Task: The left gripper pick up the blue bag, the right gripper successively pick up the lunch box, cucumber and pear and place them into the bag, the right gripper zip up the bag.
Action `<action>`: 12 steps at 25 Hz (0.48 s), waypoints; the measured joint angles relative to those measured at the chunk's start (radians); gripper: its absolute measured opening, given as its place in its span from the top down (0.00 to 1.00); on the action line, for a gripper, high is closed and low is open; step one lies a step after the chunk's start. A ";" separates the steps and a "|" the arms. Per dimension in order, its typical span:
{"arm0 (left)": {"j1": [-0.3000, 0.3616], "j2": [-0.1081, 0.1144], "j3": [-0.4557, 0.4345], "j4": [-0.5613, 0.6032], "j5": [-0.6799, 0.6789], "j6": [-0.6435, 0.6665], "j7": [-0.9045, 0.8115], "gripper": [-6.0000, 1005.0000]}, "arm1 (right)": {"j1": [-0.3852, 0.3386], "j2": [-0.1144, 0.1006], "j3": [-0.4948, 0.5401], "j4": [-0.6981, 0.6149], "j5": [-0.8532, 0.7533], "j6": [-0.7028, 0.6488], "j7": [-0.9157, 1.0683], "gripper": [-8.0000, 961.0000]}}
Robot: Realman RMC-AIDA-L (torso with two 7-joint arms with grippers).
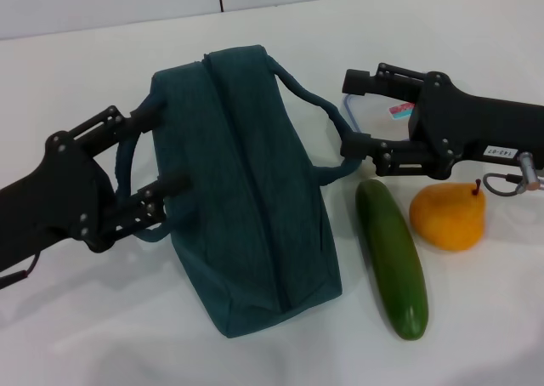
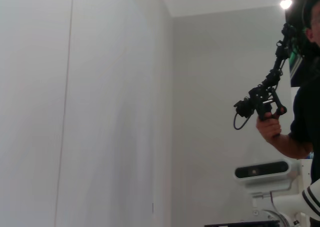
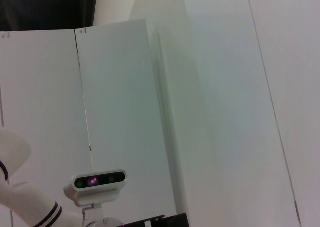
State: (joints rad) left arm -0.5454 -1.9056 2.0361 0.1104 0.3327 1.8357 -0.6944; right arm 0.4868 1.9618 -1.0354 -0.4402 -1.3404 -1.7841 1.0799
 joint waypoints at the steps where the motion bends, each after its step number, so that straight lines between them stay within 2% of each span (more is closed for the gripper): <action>1: -0.001 -0.001 0.001 0.000 0.001 0.001 0.000 0.26 | 0.001 0.000 0.000 0.000 0.000 0.000 0.000 0.13; 12: 0.001 -0.006 -0.006 -0.004 0.001 0.000 0.010 0.26 | 0.001 0.003 0.002 0.000 0.000 0.010 -0.003 0.13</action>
State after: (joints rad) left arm -0.5449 -1.9112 2.0306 0.1061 0.3341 1.8357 -0.6847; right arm 0.4882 1.9645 -1.0332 -0.4402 -1.3408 -1.7740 1.0768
